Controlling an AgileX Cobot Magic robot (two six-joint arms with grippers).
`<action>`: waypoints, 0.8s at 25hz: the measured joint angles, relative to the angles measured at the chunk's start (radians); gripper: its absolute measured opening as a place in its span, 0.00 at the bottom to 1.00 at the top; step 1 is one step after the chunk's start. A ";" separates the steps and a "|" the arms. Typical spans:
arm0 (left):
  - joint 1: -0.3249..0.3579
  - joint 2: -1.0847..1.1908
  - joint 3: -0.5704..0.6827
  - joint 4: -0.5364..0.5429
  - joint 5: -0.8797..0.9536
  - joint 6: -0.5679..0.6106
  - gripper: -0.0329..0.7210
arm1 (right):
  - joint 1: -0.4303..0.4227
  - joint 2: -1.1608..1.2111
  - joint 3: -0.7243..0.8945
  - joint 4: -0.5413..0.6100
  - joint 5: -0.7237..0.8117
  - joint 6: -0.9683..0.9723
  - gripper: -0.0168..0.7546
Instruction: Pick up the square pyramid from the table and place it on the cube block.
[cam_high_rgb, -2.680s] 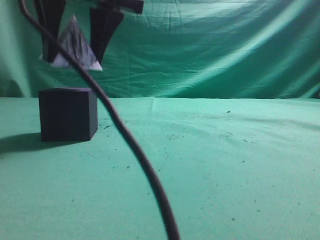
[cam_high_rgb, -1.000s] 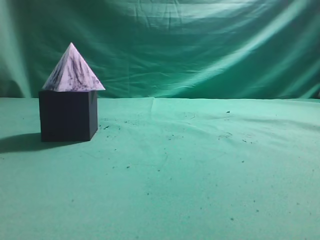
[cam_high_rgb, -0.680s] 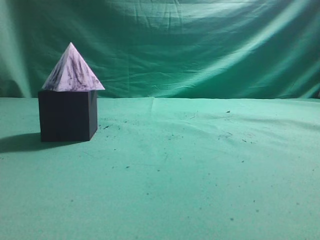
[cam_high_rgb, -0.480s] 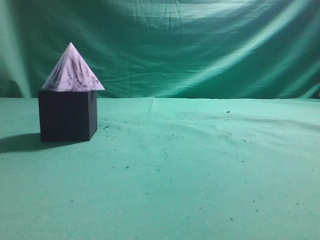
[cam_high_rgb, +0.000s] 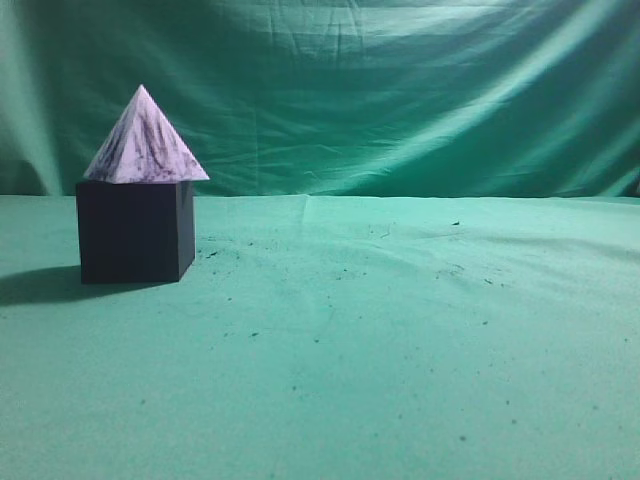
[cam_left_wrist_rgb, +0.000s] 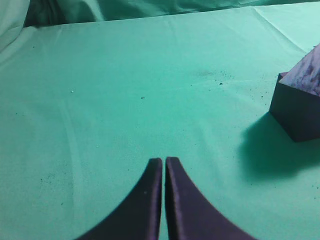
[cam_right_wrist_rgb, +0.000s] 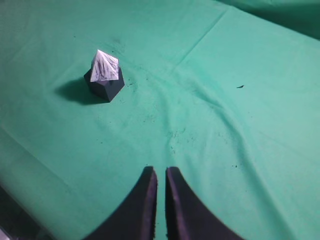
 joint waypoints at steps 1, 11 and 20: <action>0.000 0.000 0.000 0.000 0.000 0.000 0.04 | 0.000 -0.020 0.018 0.000 0.000 -0.012 0.11; 0.000 0.000 0.000 0.000 0.000 0.000 0.04 | -0.266 -0.400 0.512 -0.017 -0.528 -0.055 0.11; 0.000 0.000 0.000 0.000 0.000 0.000 0.04 | -0.575 -0.577 0.980 -0.007 -1.045 -0.057 0.11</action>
